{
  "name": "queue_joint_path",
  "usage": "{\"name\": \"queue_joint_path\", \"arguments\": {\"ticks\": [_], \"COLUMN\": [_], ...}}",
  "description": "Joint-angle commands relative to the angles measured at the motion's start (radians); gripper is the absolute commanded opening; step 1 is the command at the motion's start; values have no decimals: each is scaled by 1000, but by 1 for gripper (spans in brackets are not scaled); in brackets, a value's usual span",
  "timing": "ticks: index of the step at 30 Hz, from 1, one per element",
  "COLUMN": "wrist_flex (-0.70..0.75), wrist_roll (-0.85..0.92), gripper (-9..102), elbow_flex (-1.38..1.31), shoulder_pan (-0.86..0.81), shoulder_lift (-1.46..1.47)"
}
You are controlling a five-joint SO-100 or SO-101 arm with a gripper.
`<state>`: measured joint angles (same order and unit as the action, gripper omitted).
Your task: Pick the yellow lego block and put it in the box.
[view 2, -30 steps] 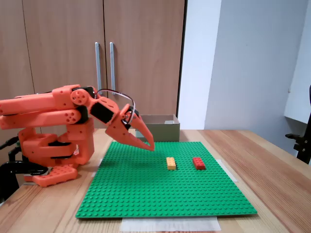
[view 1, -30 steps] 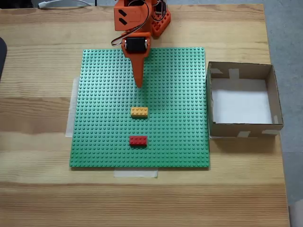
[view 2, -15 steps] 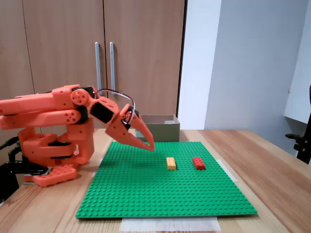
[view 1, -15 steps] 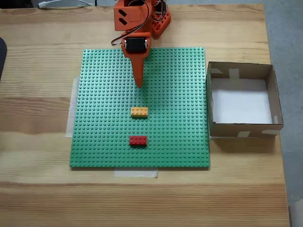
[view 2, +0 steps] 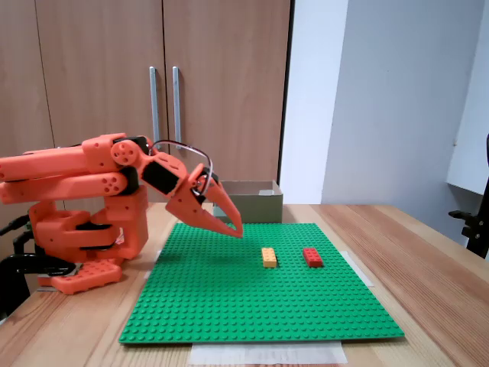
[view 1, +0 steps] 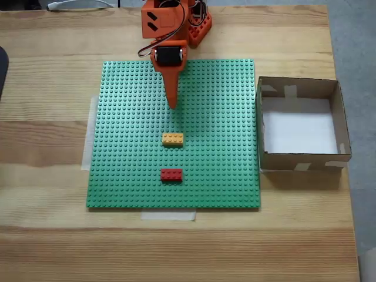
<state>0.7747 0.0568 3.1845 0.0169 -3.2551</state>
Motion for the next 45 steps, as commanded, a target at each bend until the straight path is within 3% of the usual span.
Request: {"name": "queue_joint_path", "arguments": {"ticks": [1, 11, 20, 29, 34, 45], "wrist_flex": [3, -15, -63, 179, 324, 474], "wrist_roll": [8, -3, 54, -63, -38, -43], "gripper": [-1, -1, 0, 5, 6, 7], "elbow_flex": [3, -2, -167, -630, -862, -1226], "shoulder_pan": [9, 3, -8, 5, 35, 18], "shoulder_lift": [-9, 15, 301, 738, 899, 1235]}}
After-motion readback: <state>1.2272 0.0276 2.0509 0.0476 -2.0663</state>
